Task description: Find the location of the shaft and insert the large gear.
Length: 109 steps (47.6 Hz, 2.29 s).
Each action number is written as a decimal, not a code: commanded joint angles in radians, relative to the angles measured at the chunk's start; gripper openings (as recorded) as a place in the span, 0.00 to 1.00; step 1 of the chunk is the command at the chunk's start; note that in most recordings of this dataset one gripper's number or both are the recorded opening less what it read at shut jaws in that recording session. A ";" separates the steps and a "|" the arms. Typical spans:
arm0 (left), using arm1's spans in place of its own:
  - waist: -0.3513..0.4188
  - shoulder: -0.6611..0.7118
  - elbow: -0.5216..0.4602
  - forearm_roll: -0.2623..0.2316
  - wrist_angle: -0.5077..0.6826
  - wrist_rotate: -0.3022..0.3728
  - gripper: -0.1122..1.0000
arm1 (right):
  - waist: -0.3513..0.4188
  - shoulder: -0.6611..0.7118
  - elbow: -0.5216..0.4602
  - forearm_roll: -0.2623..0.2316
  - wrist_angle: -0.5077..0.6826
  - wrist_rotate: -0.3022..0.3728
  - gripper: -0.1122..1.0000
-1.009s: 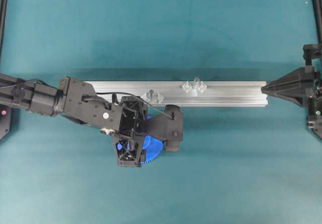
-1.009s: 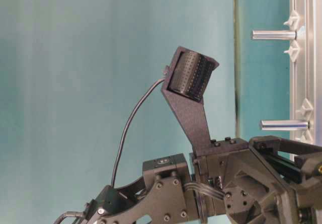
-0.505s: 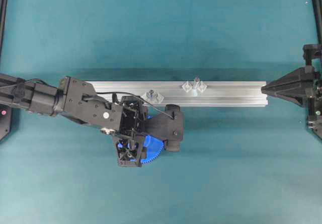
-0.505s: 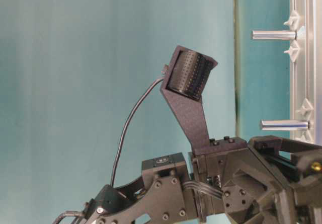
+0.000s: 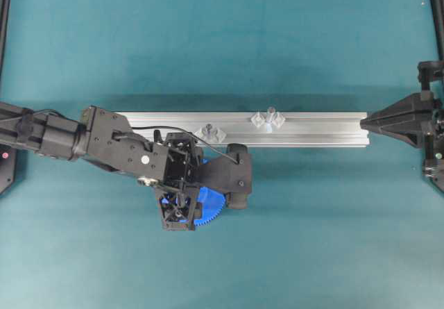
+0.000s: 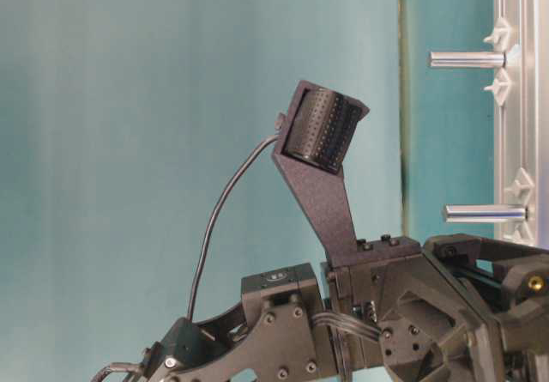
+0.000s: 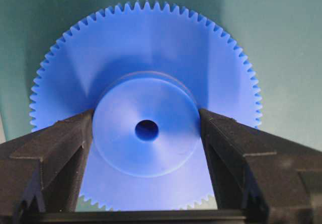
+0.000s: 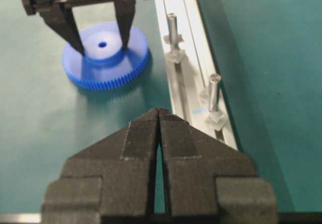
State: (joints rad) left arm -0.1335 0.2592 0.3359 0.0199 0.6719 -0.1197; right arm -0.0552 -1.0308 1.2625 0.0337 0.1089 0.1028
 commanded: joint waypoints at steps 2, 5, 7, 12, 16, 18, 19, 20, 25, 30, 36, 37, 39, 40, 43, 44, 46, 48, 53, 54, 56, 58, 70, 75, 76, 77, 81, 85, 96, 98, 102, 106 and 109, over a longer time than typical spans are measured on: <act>0.000 -0.008 -0.009 -0.002 -0.003 -0.003 0.73 | -0.003 0.003 -0.011 0.000 -0.005 0.011 0.11; 0.000 -0.008 -0.009 -0.002 -0.003 -0.003 0.73 | -0.003 0.003 -0.011 0.000 -0.005 0.011 0.11; 0.000 -0.006 -0.009 -0.002 -0.003 -0.003 0.73 | -0.003 0.003 -0.011 0.000 -0.005 0.011 0.11; 0.000 -0.009 -0.012 -0.002 -0.002 -0.003 0.73 | -0.003 0.003 -0.011 0.000 -0.005 0.011 0.11; 0.000 -0.017 -0.029 -0.002 0.009 -0.003 0.73 | -0.003 0.003 -0.011 0.000 -0.005 0.011 0.11; 0.000 -0.023 -0.040 -0.002 0.021 -0.002 0.73 | -0.003 0.003 -0.011 0.000 -0.005 0.011 0.11; 0.000 -0.025 -0.046 -0.002 0.028 -0.002 0.73 | -0.003 0.003 -0.011 0.000 -0.005 0.011 0.11; 0.000 -0.028 -0.052 -0.002 0.034 0.000 0.73 | -0.003 0.003 -0.011 0.000 -0.005 0.011 0.11; 0.000 -0.032 -0.086 -0.002 0.077 0.003 0.73 | -0.003 0.003 -0.011 0.000 -0.005 0.011 0.11; 0.000 -0.032 -0.118 -0.002 0.112 0.005 0.73 | -0.003 0.003 -0.011 0.000 -0.005 0.011 0.11; 0.000 -0.032 -0.144 -0.002 0.132 0.006 0.73 | -0.003 0.003 -0.011 0.000 -0.005 0.011 0.11; 0.000 -0.032 -0.149 -0.002 0.135 0.006 0.73 | -0.003 0.003 -0.012 0.000 -0.005 0.011 0.11; 0.000 -0.032 -0.158 -0.002 0.143 0.006 0.73 | -0.003 0.003 -0.012 0.000 -0.005 0.011 0.11; 0.000 -0.032 -0.166 -0.002 0.147 0.006 0.73 | -0.003 0.003 -0.012 0.000 -0.005 0.011 0.11; 0.000 -0.034 -0.181 -0.002 0.163 0.006 0.73 | -0.003 0.003 -0.014 0.000 -0.005 0.011 0.11; 0.000 -0.034 -0.192 -0.002 0.169 0.006 0.73 | -0.003 0.003 -0.014 0.000 -0.005 0.011 0.11; 0.002 -0.035 -0.212 -0.002 0.178 0.006 0.73 | -0.003 0.003 -0.014 0.000 -0.005 0.011 0.11; 0.003 -0.038 -0.232 -0.002 0.190 0.008 0.73 | -0.003 0.002 -0.014 0.000 -0.005 0.011 0.11; 0.014 -0.038 -0.281 0.002 0.227 0.009 0.73 | -0.003 0.003 -0.014 0.000 -0.005 0.011 0.11; 0.015 -0.038 -0.290 0.002 0.238 0.011 0.73 | -0.003 0.002 -0.014 0.000 -0.005 0.011 0.11; 0.020 -0.038 -0.308 0.002 0.256 0.018 0.73 | -0.003 0.002 -0.015 0.000 -0.005 0.011 0.11; 0.028 -0.038 -0.330 0.002 0.278 0.029 0.73 | -0.003 0.003 -0.015 0.000 -0.005 0.011 0.11; 0.048 -0.038 -0.420 0.002 0.339 0.089 0.73 | -0.003 0.002 -0.014 0.000 -0.005 0.011 0.11; 0.063 -0.037 -0.463 0.003 0.353 0.114 0.73 | -0.003 0.002 -0.012 0.000 -0.005 0.011 0.11; 0.066 -0.035 -0.471 0.002 0.354 0.117 0.73 | -0.003 0.000 -0.011 0.000 -0.005 0.011 0.11; 0.071 -0.034 -0.477 0.003 0.359 0.121 0.73 | -0.003 0.000 -0.011 0.000 -0.005 0.011 0.11; 0.086 -0.032 -0.503 0.003 0.373 0.138 0.73 | -0.003 -0.003 -0.011 0.000 -0.005 0.011 0.11; 0.101 -0.029 -0.529 0.003 0.391 0.156 0.73 | -0.003 -0.006 -0.011 0.000 -0.005 0.011 0.11; 0.138 0.012 -0.601 0.003 0.446 0.215 0.73 | -0.003 -0.018 -0.003 0.000 -0.005 0.011 0.11; 0.143 0.023 -0.612 0.003 0.451 0.222 0.73 | -0.003 -0.021 -0.002 0.000 -0.005 0.011 0.11; 0.153 0.043 -0.646 0.003 0.462 0.238 0.73 | -0.003 -0.025 0.000 0.000 -0.005 0.011 0.11; 0.161 0.060 -0.678 0.003 0.476 0.249 0.73 | -0.003 -0.026 0.003 0.000 -0.005 0.011 0.11; 0.164 0.071 -0.699 0.003 0.485 0.255 0.73 | -0.003 -0.029 0.000 0.000 -0.005 0.011 0.11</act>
State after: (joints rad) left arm 0.0230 0.3482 -0.3068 0.0199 1.1505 0.1304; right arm -0.0568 -1.0615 1.2747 0.0337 0.1089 0.1043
